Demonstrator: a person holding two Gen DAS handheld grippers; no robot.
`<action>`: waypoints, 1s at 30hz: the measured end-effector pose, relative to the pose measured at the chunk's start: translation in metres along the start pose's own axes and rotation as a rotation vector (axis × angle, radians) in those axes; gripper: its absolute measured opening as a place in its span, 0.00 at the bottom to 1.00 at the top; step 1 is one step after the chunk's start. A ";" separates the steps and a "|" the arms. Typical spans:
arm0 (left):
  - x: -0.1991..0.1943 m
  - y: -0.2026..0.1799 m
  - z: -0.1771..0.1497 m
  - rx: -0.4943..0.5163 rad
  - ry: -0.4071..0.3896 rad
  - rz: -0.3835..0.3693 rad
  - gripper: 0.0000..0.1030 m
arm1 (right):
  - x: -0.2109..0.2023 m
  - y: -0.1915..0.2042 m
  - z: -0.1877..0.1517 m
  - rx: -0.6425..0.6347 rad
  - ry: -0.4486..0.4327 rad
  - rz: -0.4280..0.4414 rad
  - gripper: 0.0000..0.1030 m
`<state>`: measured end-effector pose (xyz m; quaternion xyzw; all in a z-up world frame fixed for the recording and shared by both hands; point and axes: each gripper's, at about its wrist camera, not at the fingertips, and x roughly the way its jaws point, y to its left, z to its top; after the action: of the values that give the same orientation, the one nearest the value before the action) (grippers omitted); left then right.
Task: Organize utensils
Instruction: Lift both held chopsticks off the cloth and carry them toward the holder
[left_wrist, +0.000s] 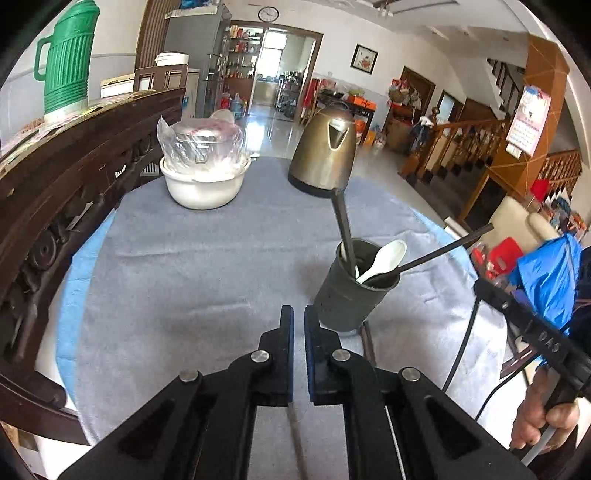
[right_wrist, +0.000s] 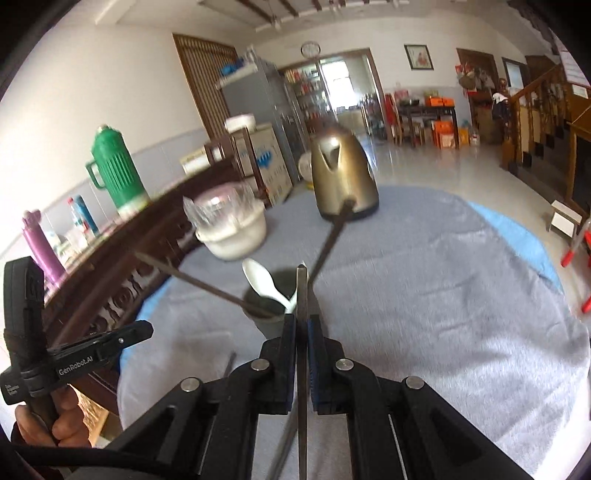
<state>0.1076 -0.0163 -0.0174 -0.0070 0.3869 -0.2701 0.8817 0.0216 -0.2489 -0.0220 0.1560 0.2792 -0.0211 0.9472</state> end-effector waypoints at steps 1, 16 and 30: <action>0.004 0.003 -0.001 -0.010 0.019 -0.010 0.05 | -0.003 0.001 0.001 0.002 -0.006 0.008 0.06; 0.109 0.016 -0.039 -0.059 0.365 0.022 0.29 | -0.007 -0.015 -0.002 0.062 -0.004 0.004 0.06; 0.143 0.003 -0.030 -0.025 0.395 0.039 0.07 | -0.008 -0.016 -0.002 0.061 -0.009 0.025 0.06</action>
<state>0.1678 -0.0763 -0.1358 0.0425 0.5558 -0.2444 0.7935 0.0116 -0.2638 -0.0238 0.1880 0.2720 -0.0183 0.9436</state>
